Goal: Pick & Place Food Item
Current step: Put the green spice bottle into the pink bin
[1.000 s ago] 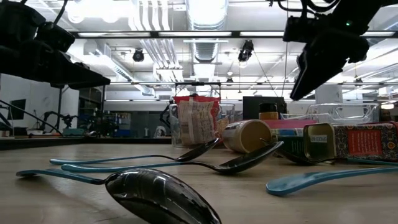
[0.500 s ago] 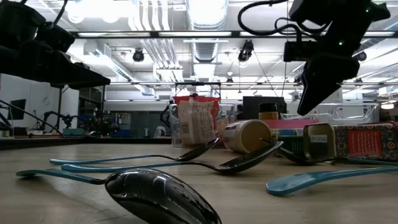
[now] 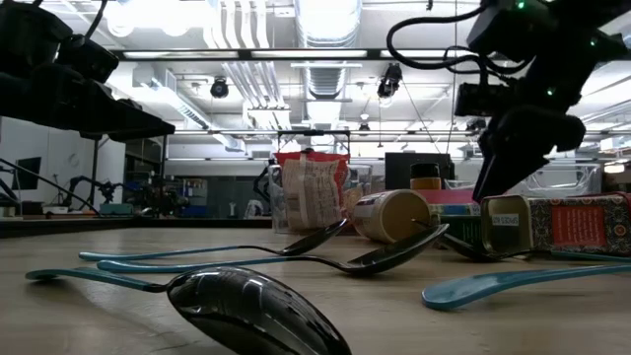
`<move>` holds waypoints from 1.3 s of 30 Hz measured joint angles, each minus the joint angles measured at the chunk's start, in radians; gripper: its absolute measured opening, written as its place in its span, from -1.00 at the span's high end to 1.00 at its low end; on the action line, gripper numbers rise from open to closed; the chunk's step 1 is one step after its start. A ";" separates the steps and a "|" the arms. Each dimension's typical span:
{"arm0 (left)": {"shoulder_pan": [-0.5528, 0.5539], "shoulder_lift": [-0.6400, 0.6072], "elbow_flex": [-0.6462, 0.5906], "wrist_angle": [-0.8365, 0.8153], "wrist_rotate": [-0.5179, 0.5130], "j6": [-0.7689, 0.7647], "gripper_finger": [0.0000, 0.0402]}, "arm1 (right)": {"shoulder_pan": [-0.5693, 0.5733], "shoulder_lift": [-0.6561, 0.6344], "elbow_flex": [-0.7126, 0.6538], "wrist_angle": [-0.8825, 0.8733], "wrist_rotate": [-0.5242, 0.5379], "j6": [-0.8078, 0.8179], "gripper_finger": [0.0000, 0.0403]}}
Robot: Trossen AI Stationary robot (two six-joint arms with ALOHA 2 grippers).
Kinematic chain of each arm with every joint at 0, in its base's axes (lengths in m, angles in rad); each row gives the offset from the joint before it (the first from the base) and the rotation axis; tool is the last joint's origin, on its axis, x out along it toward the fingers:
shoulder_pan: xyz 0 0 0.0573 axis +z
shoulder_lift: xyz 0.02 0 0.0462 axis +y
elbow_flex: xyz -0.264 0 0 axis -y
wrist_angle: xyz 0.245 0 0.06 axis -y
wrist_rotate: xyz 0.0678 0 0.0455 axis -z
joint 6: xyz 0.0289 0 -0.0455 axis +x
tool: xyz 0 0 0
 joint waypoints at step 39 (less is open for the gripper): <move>0.000 0.000 0.000 0.000 0.000 0.001 -0.21 | -0.001 -0.002 -0.109 0.149 0.002 0.125 0.31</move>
